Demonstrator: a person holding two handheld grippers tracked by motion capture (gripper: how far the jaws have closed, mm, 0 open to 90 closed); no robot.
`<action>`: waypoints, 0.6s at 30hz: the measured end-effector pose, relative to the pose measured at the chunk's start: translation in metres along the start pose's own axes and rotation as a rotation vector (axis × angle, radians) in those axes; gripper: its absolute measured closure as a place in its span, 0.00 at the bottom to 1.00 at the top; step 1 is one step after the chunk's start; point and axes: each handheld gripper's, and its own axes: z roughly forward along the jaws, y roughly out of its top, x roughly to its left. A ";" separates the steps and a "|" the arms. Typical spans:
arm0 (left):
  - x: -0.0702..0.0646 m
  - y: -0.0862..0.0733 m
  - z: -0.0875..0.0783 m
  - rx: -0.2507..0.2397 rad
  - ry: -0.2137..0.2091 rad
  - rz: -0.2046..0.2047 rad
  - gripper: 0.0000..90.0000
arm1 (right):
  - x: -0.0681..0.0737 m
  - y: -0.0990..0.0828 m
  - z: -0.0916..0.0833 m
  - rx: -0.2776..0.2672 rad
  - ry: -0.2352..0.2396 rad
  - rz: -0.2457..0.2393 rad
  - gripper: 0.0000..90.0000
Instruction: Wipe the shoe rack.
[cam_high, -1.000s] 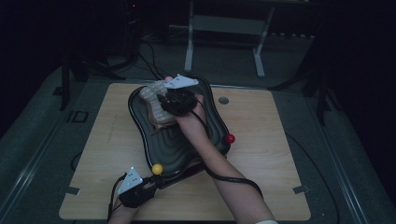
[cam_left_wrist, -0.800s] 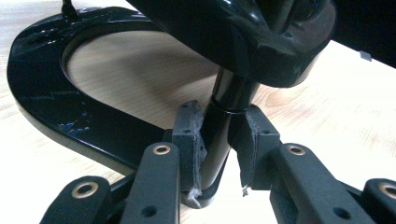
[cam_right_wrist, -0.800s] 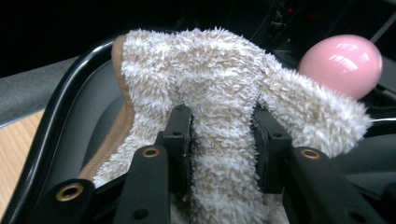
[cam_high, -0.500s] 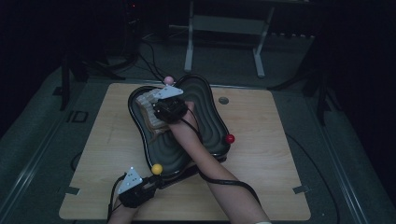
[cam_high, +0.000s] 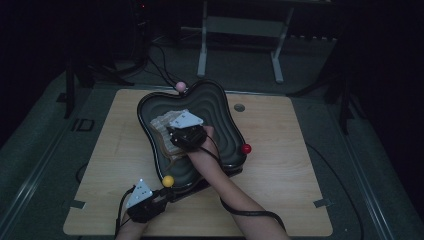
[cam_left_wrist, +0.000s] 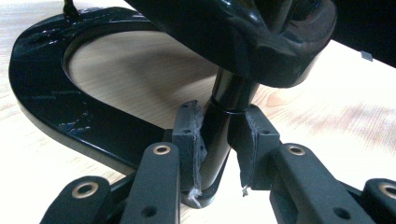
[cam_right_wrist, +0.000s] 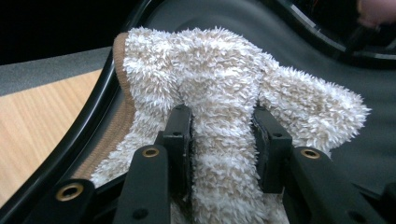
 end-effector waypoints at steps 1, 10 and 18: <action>0.000 0.000 0.000 -0.001 -0.001 0.000 0.79 | 0.002 -0.003 -0.002 0.000 0.001 -0.004 0.71; 0.000 0.000 0.000 -0.002 0.001 -0.005 0.79 | 0.015 -0.029 -0.020 -0.005 0.019 -0.015 0.71; -0.001 -0.001 0.000 -0.002 0.003 -0.003 0.79 | 0.024 -0.047 -0.034 -0.004 0.033 -0.011 0.71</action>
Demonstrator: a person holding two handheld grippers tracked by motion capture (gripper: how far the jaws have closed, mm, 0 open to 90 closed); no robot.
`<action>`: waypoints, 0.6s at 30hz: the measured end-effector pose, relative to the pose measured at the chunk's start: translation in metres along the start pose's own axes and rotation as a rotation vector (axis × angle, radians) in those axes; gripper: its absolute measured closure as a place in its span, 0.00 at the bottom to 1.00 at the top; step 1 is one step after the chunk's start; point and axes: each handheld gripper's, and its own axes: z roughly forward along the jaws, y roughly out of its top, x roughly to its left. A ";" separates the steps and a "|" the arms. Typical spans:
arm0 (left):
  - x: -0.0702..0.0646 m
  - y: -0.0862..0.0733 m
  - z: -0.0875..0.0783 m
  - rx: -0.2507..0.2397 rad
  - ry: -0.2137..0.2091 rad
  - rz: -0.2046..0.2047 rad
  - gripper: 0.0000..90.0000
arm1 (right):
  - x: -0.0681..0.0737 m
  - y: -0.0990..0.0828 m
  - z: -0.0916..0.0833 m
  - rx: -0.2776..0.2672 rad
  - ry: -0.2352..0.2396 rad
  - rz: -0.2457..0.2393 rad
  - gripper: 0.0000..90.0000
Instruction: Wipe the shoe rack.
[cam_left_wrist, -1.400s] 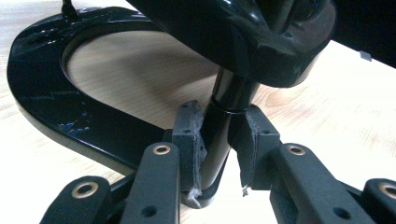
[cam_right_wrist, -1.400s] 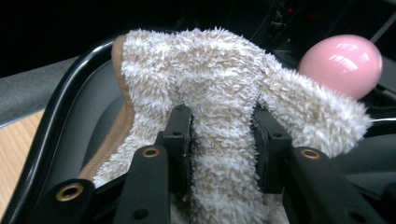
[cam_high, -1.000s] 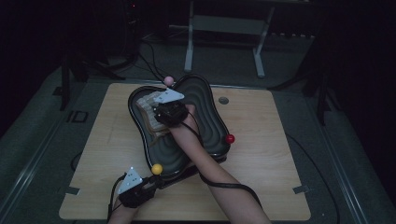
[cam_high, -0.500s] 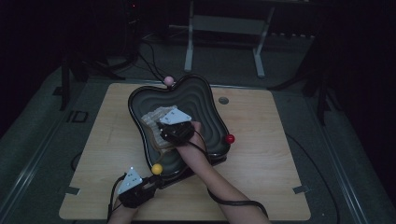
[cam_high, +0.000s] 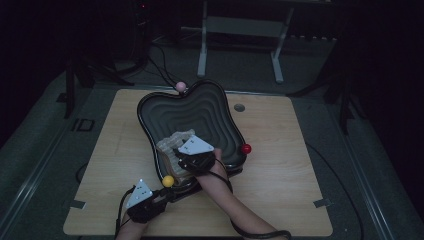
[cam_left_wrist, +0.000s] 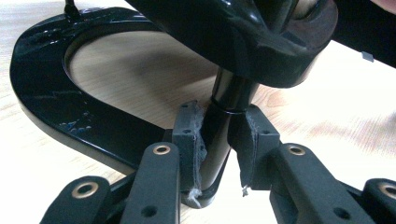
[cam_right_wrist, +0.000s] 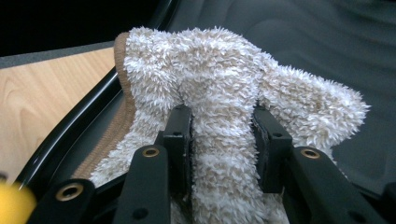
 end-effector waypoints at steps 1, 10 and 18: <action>0.000 0.000 0.000 0.001 -0.001 0.001 0.79 | 0.001 -0.002 -0.002 0.001 0.003 0.002 0.71; 0.000 0.000 0.000 -0.004 0.001 -0.002 0.79 | 0.006 -0.019 -0.015 0.009 0.018 -0.027 0.71; 0.000 -0.001 -0.001 -0.007 0.001 -0.015 0.79 | -0.002 -0.029 -0.024 0.018 0.023 -0.038 0.71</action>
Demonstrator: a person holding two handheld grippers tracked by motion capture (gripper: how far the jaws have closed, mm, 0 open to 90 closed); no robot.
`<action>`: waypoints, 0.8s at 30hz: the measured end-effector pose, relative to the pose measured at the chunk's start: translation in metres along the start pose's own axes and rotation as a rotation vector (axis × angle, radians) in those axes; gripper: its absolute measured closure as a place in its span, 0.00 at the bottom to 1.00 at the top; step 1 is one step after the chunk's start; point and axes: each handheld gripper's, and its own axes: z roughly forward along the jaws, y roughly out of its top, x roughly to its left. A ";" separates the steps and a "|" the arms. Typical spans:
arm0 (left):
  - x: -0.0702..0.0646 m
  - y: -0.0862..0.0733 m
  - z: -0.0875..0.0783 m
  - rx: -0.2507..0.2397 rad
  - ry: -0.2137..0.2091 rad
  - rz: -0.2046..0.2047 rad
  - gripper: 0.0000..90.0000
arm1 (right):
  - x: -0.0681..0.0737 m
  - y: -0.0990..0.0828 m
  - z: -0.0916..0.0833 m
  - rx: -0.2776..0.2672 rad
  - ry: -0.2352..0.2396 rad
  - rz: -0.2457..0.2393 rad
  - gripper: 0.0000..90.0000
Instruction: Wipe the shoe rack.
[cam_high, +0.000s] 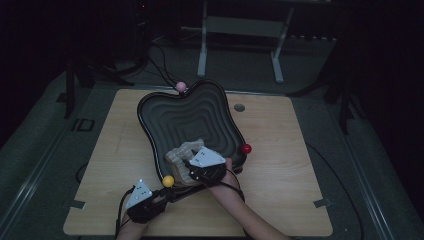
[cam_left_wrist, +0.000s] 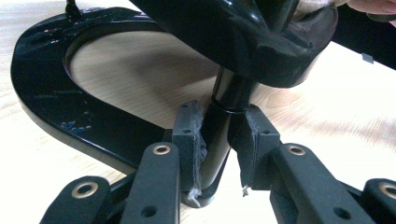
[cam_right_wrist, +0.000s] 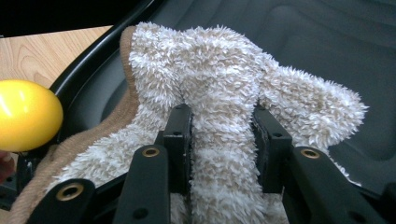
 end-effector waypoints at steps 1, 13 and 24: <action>0.000 0.000 0.000 0.000 0.000 0.000 0.79 | -0.001 0.000 0.000 0.001 0.000 0.002 0.71; 0.000 0.000 -0.001 0.000 0.003 0.003 0.79 | -0.015 0.001 -0.001 0.013 0.001 0.047 0.70; 0.000 -0.001 -0.001 0.000 0.000 0.001 0.79 | -0.046 0.086 0.009 -0.115 0.023 0.105 0.71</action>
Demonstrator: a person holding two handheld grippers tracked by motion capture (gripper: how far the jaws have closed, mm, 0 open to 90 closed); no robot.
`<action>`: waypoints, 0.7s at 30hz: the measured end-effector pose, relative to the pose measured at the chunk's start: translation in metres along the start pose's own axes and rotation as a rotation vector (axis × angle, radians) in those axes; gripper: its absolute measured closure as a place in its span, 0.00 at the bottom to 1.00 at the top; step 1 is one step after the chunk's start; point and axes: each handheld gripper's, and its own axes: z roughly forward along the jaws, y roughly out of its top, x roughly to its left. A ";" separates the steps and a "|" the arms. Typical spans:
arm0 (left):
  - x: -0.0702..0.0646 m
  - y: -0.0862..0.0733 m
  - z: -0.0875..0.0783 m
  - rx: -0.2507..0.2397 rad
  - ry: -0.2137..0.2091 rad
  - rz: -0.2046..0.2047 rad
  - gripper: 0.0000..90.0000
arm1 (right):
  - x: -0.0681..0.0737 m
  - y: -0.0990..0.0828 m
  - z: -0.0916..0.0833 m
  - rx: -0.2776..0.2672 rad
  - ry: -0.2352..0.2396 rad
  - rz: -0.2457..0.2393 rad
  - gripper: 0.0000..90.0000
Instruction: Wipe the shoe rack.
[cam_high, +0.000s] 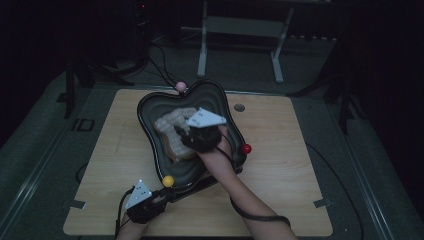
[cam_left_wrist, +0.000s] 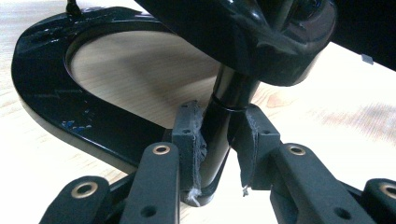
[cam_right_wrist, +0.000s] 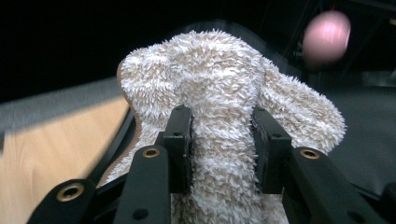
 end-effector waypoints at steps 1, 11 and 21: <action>0.000 0.000 0.000 -0.002 -0.001 -0.004 0.79 | -0.002 0.008 0.004 -0.008 0.002 0.007 0.71; 0.000 0.000 0.000 -0.003 -0.007 -0.004 0.78 | -0.017 0.070 0.067 -0.006 -0.015 0.033 0.71; 0.002 0.000 -0.001 0.002 -0.006 -0.005 0.79 | -0.003 0.045 0.100 0.067 -0.055 0.004 0.69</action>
